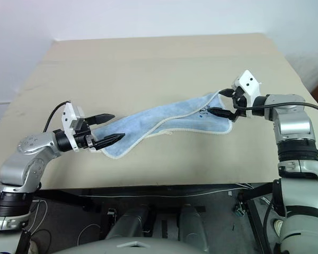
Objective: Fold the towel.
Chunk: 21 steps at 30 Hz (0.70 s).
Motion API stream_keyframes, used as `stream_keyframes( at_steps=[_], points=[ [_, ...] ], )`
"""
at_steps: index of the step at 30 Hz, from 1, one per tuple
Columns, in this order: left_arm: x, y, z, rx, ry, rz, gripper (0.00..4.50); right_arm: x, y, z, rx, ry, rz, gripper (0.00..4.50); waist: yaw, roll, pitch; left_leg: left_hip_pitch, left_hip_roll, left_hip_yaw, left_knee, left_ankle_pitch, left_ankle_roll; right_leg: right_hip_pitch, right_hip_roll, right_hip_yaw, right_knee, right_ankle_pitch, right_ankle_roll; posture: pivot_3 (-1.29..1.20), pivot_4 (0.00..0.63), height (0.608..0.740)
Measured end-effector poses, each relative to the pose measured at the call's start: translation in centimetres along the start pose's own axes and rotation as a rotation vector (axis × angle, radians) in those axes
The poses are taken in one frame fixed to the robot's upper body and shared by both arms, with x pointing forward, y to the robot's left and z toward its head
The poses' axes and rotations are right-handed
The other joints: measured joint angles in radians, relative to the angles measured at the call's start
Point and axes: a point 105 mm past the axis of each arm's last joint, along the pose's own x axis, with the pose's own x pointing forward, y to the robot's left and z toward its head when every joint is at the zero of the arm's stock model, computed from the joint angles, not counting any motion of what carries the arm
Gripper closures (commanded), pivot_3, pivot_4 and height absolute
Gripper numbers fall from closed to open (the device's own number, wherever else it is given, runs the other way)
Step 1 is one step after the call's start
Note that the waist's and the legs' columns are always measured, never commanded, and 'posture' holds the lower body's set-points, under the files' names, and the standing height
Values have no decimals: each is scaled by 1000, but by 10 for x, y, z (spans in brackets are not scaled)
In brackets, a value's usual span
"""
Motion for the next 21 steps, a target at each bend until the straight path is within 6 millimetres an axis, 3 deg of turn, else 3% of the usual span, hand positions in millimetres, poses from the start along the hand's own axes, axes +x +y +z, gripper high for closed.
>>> stream_keyframes(
  at_steps=[9,16,21],
  points=[
    [-7,1,7,9,-7,24,0,0,-2,3,-10,-28,-26,43,1,0,0,0,0,0,0,0,0,0,0,0,0,0,0,0,150,740],
    [-5,4,10,7,-15,42,0,-2,-24,0,-50,-2,-169,43,0,0,0,0,0,0,0,0,0,0,0,0,0,0,0,0,150,740],
    [0,2,11,-1,-39,38,0,3,-41,-16,-90,117,-285,43,-1,0,0,0,0,0,0,0,0,0,0,0,0,0,0,0,150,740]
  ],
)
